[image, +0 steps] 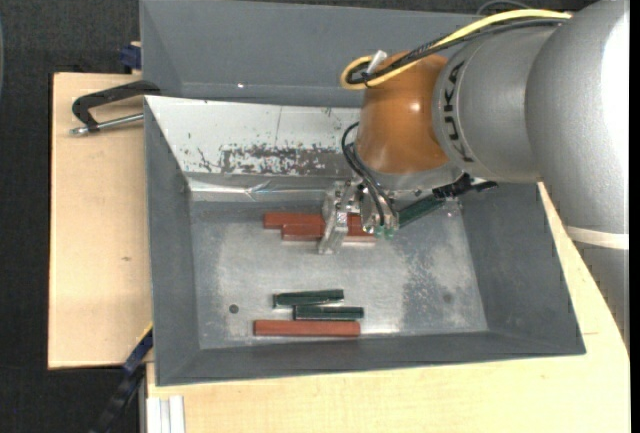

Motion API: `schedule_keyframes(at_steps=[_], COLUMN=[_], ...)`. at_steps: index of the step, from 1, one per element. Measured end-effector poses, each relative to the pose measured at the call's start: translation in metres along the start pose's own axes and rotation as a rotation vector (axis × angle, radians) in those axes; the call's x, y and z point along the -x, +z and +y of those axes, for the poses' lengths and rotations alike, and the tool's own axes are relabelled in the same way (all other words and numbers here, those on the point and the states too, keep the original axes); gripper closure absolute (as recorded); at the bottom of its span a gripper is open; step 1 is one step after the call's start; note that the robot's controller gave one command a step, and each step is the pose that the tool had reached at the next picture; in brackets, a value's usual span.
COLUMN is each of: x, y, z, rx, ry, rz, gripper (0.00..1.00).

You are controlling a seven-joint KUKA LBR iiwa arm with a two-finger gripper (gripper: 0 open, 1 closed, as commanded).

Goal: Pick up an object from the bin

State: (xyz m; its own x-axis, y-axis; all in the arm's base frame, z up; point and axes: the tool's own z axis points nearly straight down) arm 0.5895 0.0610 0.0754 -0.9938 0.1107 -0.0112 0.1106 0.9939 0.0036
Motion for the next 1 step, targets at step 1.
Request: schedule_keyframes(at_steps=[1], x=[-0.0190], y=[-0.1714], z=[-0.0616], rx=[-0.002], ry=[0.069], rz=[0.002], gripper=[1.00])
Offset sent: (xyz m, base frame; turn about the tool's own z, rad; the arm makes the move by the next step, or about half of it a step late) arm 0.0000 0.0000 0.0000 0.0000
